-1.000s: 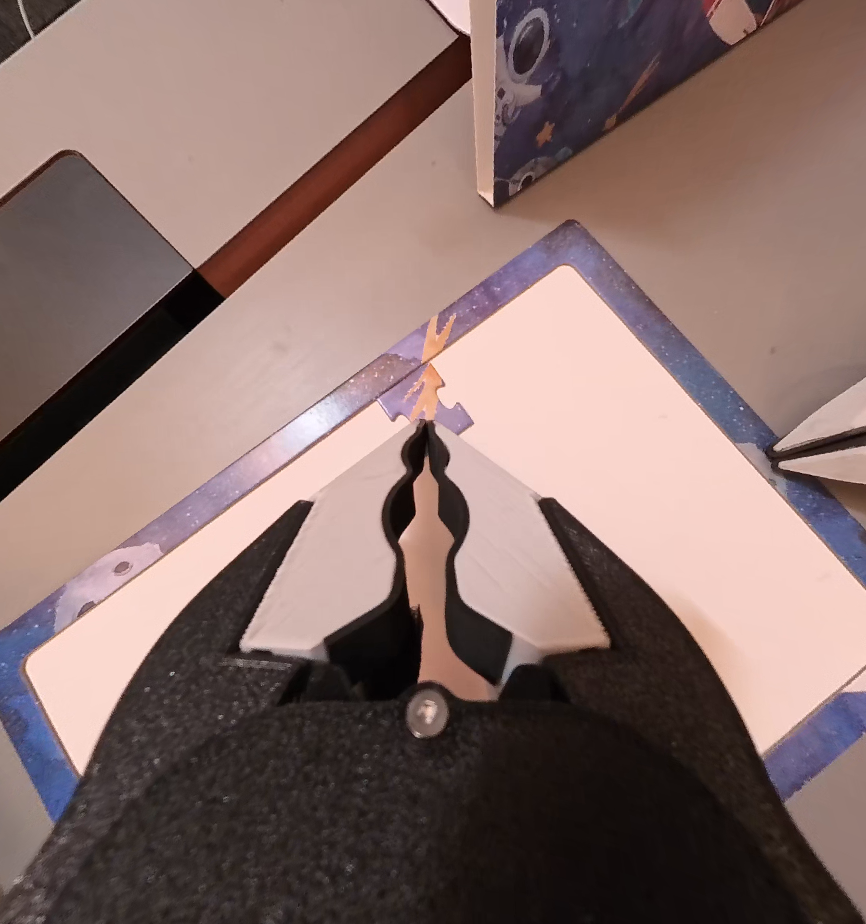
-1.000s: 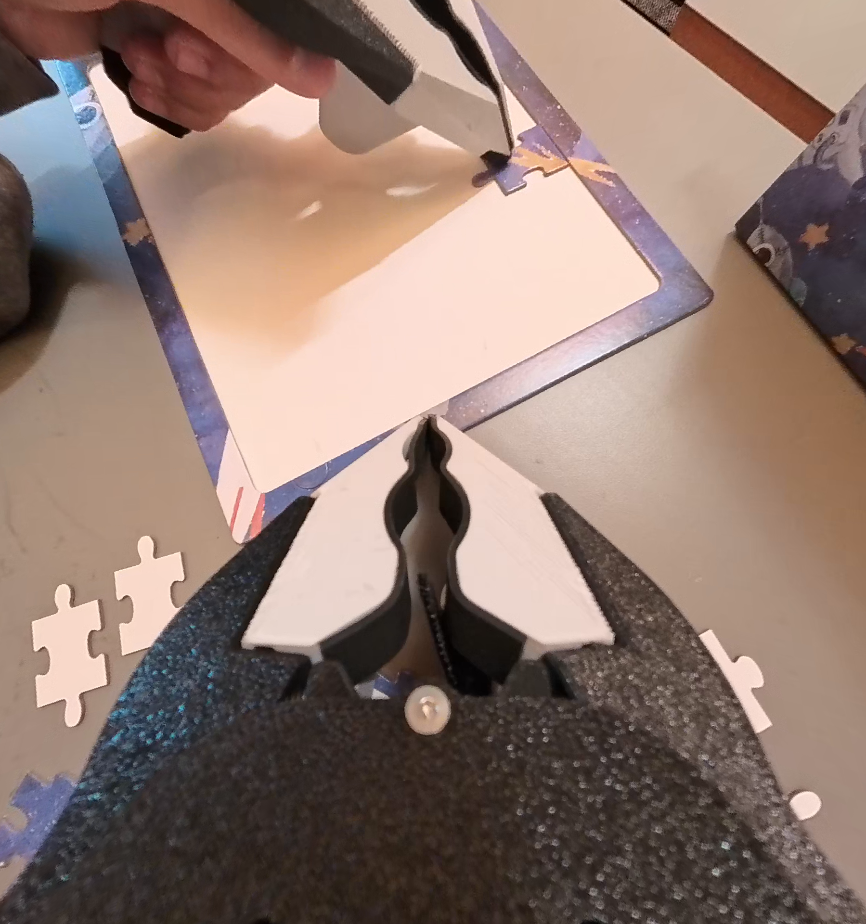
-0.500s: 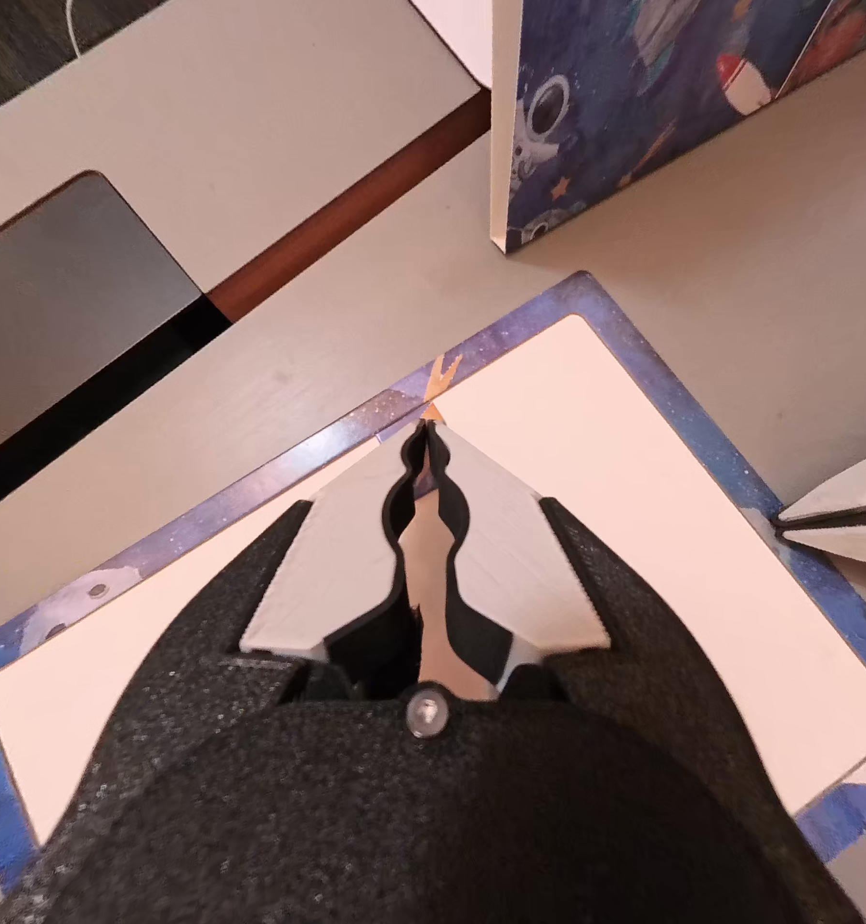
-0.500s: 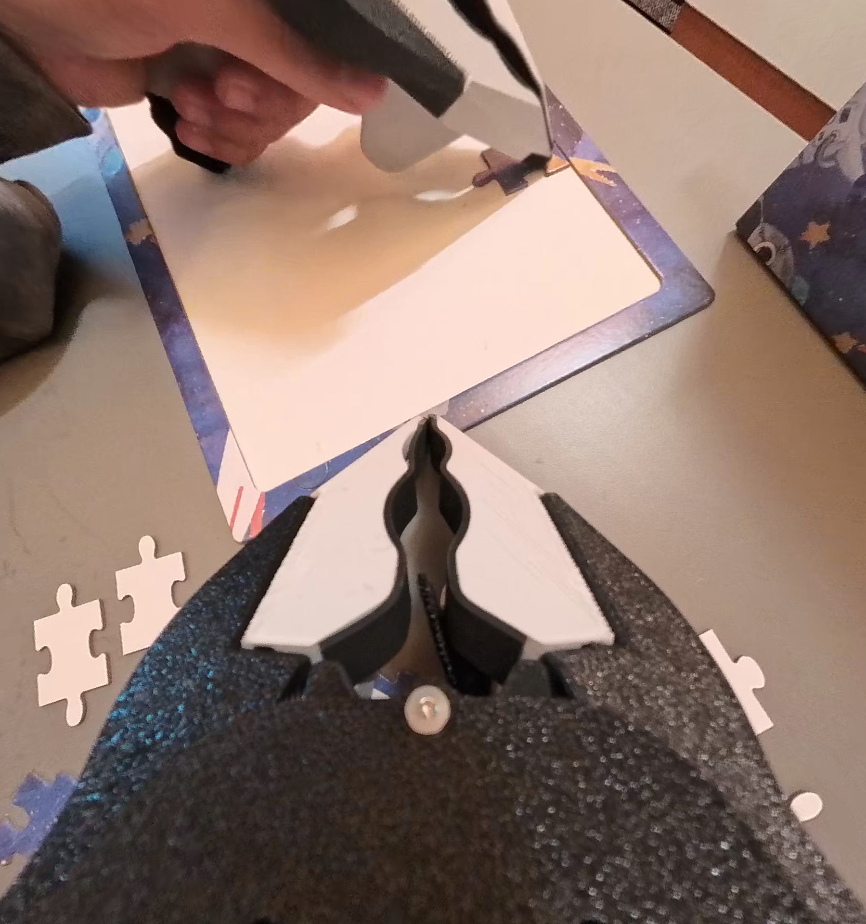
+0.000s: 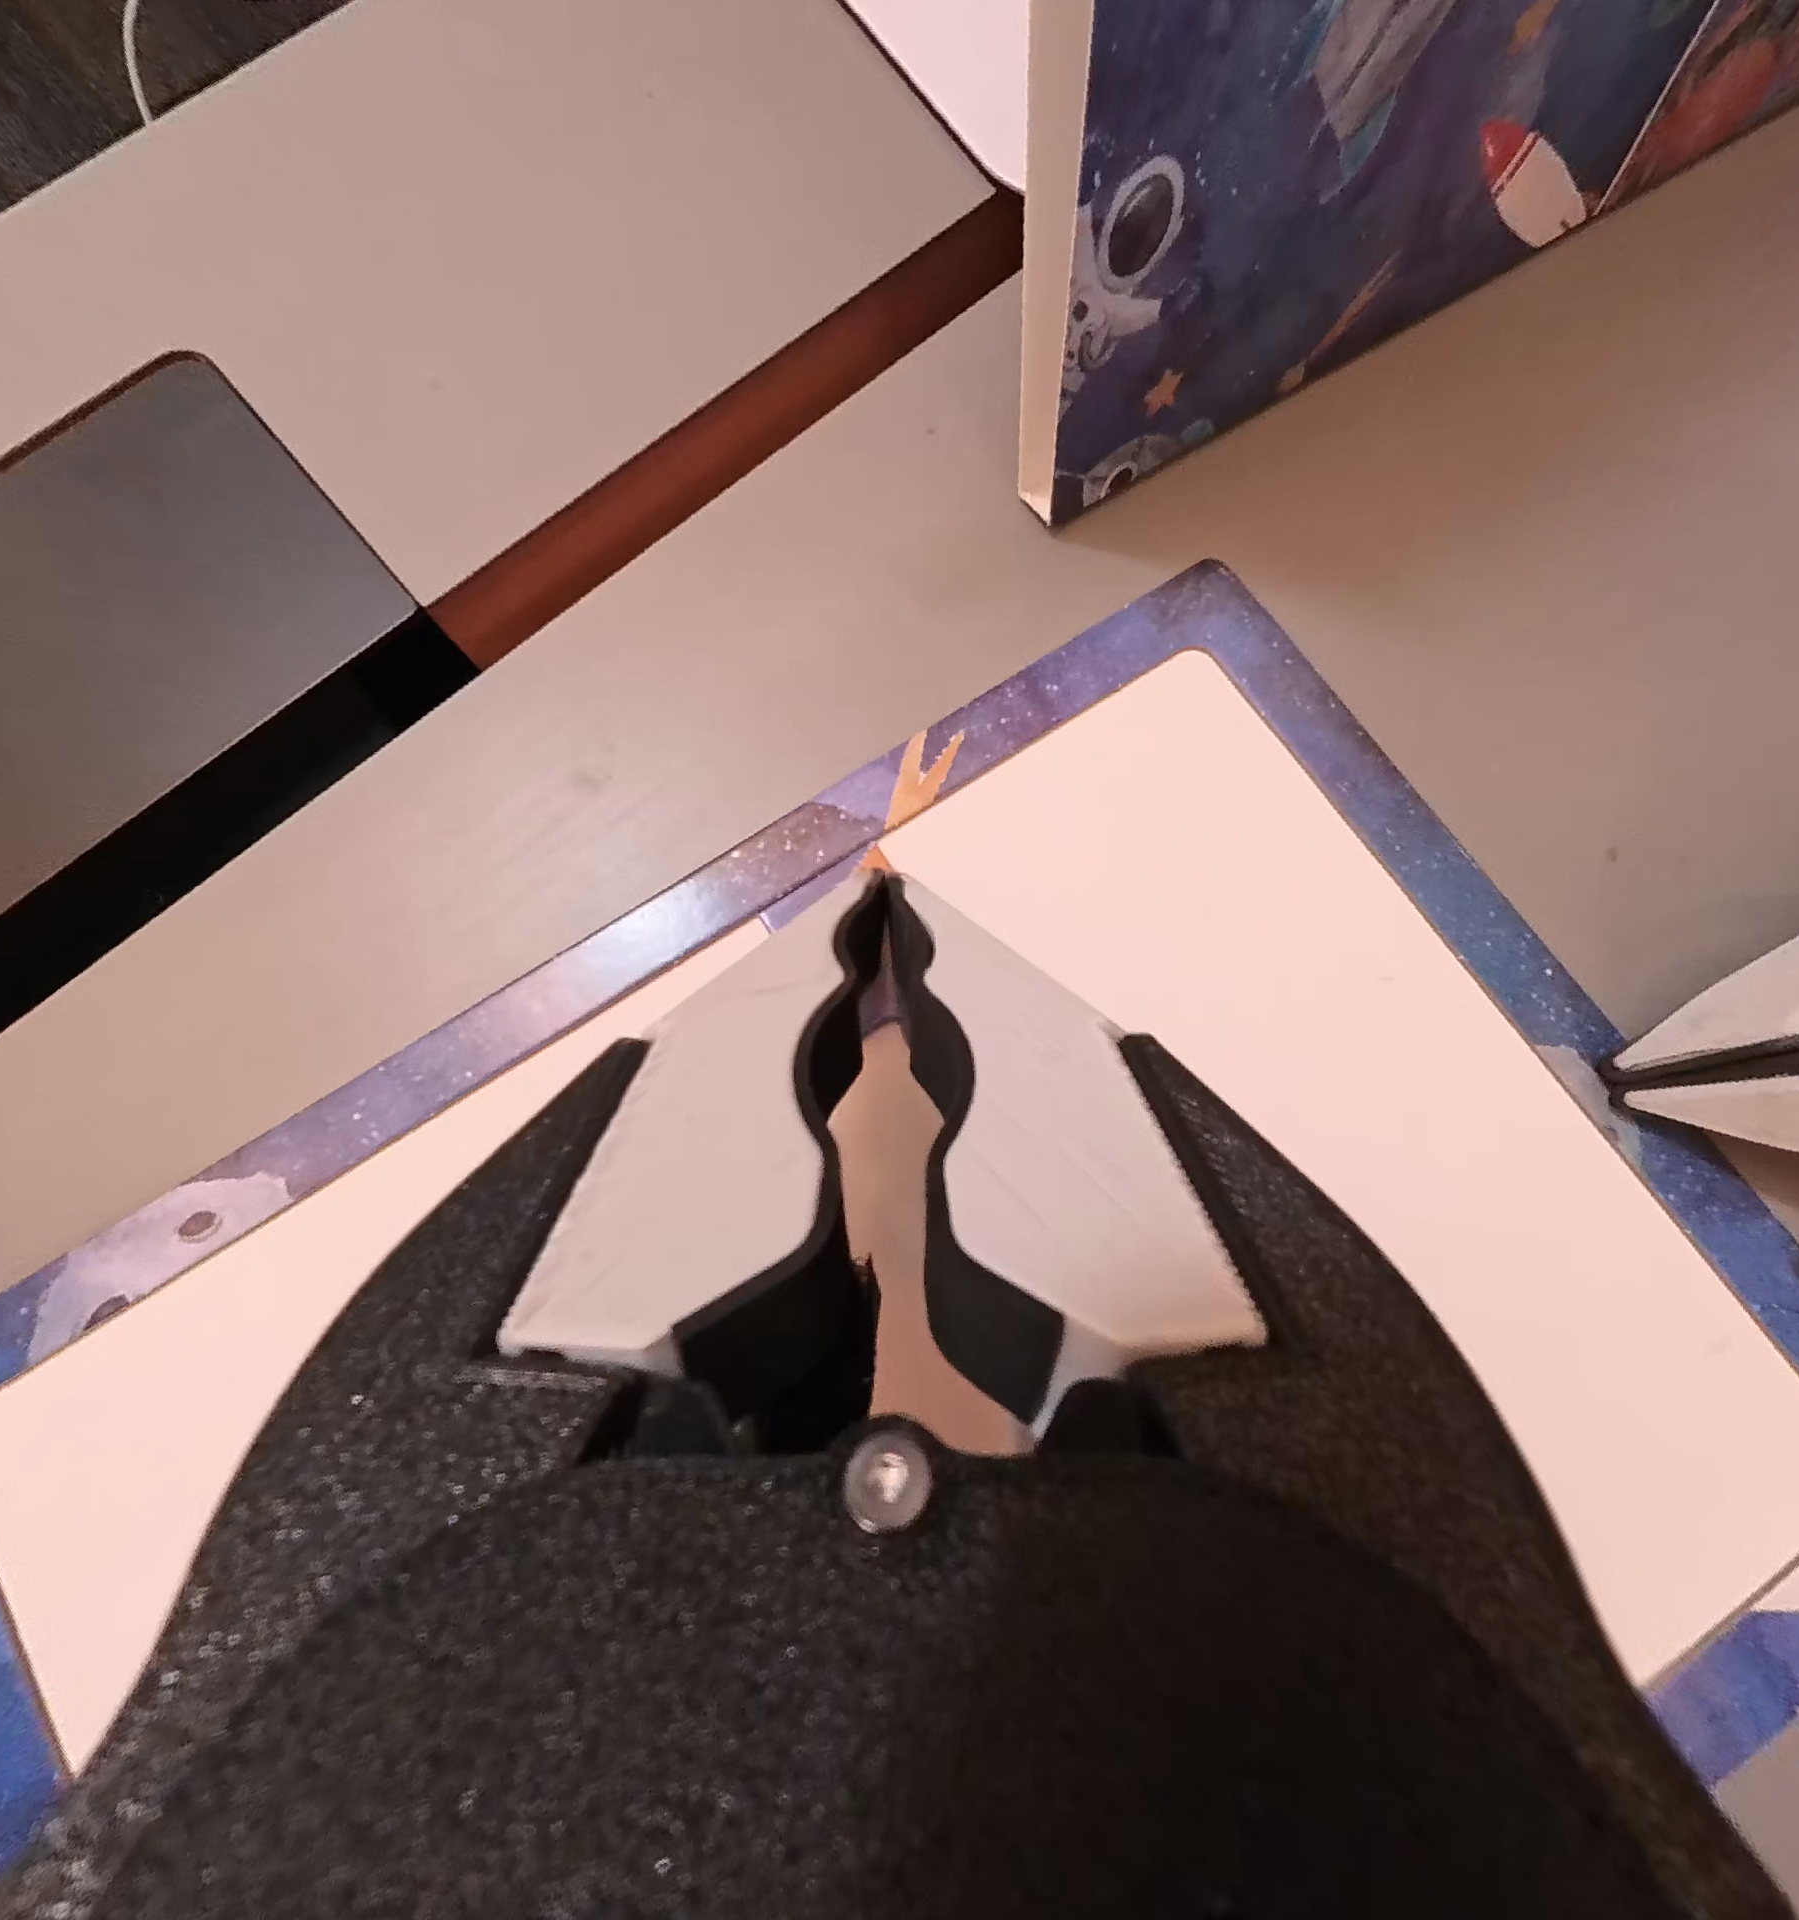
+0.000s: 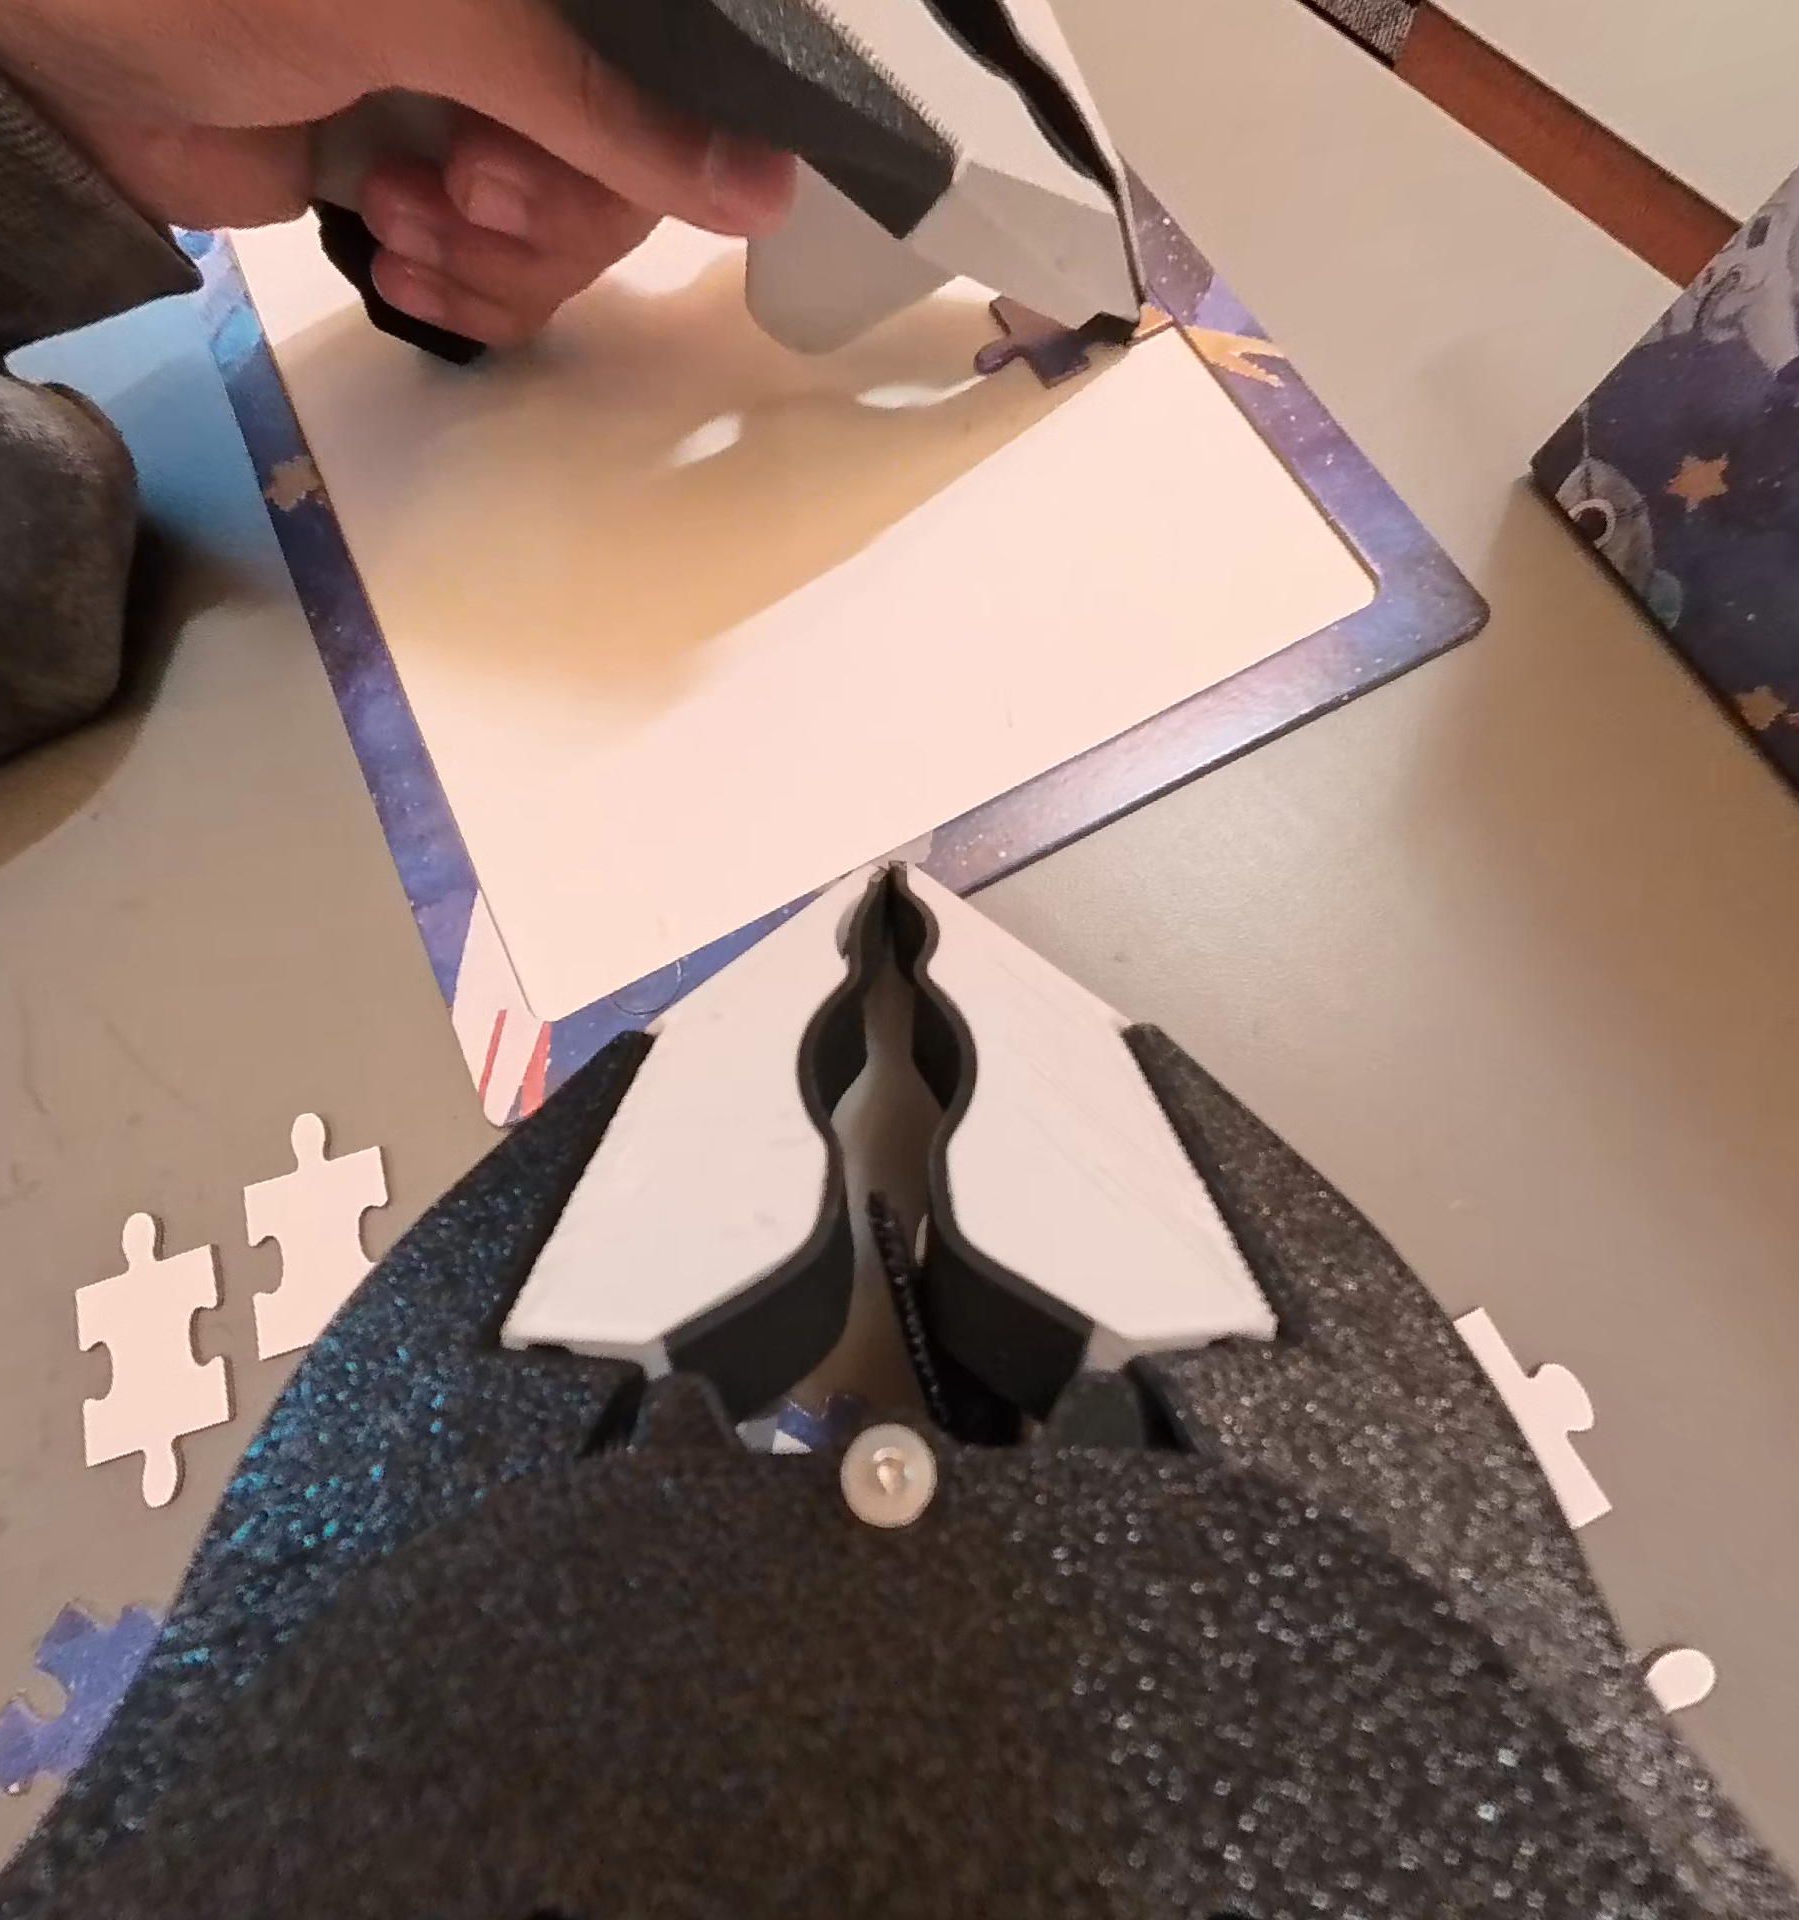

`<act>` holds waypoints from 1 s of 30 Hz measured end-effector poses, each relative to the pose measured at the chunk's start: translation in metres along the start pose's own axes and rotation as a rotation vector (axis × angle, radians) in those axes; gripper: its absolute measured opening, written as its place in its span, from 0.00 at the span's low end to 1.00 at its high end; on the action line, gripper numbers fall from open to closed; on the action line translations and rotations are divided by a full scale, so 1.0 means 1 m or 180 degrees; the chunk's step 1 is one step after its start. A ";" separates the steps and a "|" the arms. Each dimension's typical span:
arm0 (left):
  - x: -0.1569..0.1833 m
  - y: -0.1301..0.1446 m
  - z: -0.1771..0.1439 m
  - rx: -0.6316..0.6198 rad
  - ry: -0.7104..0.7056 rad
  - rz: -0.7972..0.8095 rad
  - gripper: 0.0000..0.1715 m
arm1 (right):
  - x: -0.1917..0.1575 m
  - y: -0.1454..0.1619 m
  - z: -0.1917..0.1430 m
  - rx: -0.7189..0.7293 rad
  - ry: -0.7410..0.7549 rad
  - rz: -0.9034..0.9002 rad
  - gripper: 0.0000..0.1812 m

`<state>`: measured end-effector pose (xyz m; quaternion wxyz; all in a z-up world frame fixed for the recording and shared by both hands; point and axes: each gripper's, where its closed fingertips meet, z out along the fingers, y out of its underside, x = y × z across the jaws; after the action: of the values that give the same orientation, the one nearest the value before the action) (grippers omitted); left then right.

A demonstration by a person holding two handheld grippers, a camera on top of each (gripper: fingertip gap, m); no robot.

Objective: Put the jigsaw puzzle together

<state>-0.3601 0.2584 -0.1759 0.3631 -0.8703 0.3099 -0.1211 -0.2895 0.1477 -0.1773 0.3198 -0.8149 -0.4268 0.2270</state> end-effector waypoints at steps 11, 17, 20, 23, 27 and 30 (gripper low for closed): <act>-0.023 0.009 -0.008 -0.0050 -0.0150 -0.0208 0.00 | 0.000 0.000 0.000 -0.0001 -0.0004 -0.0001 0.00; -0.019 0.006 -0.005 -0.0031 -0.0116 -0.0192 0.00 | 0.000 0.000 0.000 -0.0002 -0.0004 -0.0008 0.00; -0.021 0.007 -0.005 -0.0038 -0.0144 -0.0206 0.00 | 0.000 0.000 0.000 -0.0002 -0.0004 -0.0006 0.00; -0.022 0.007 -0.005 -0.0040 -0.0156 -0.0197 0.00 | 0.000 0.000 0.000 -0.0001 -0.0004 -0.0006 0.00; -0.018 0.003 -0.009 -0.0007 -0.0136 -0.0104 0.00 | 0.000 0.000 0.000 0.0000 -0.0008 -0.0001 0.00; 0.001 -0.005 -0.011 0.0087 0.0085 0.0055 0.00 | 0.001 0.001 0.000 0.0000 -0.0021 0.0006 0.00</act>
<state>-0.3622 0.2541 -0.1648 0.3718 -0.8609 0.3205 -0.1338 -0.2882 0.1477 -0.1779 0.3181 -0.8146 -0.4271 0.2300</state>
